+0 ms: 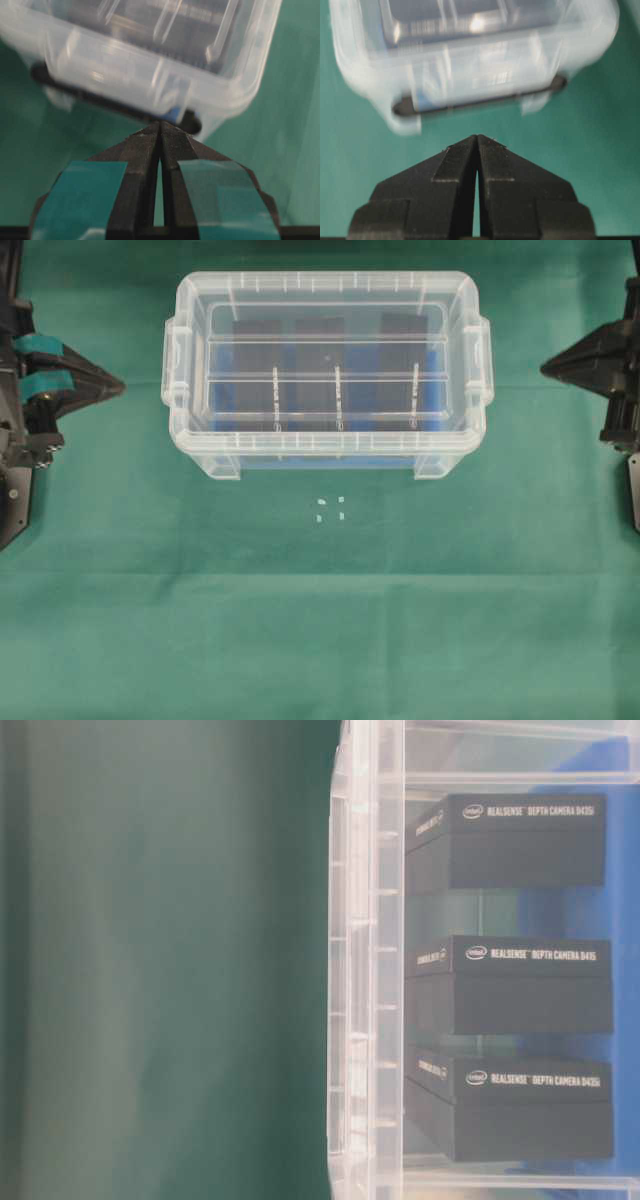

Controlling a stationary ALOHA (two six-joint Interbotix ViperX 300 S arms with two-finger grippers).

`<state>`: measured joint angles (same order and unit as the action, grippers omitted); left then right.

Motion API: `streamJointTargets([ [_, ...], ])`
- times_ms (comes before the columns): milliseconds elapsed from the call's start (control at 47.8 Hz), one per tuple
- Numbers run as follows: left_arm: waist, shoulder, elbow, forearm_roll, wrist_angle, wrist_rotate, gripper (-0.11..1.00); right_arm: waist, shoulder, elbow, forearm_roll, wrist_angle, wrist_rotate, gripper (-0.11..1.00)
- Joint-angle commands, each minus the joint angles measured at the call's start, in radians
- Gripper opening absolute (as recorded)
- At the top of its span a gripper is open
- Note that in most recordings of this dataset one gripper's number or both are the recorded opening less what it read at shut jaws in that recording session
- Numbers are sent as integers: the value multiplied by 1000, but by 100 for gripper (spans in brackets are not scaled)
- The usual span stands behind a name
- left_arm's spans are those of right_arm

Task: Clamp the lid of the box with both arms, then lift and open it.
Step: 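Move both grippers inward to the lid's left and right rims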

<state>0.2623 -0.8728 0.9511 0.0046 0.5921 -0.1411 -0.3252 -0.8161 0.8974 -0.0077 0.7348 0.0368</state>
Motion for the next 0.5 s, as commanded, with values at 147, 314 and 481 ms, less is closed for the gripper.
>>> streamJointTargets([
  [147,3,109,-146,6,241,-6,2,-3,92,-115,-11,253,3,0],
  [314,-3,195,-199,8,388,-6,2,-3,140,-138,-14,341,2,0],
  [481,-15,239,-225,8,449,-8,2,-3,178,-143,-15,368,2,0],
])
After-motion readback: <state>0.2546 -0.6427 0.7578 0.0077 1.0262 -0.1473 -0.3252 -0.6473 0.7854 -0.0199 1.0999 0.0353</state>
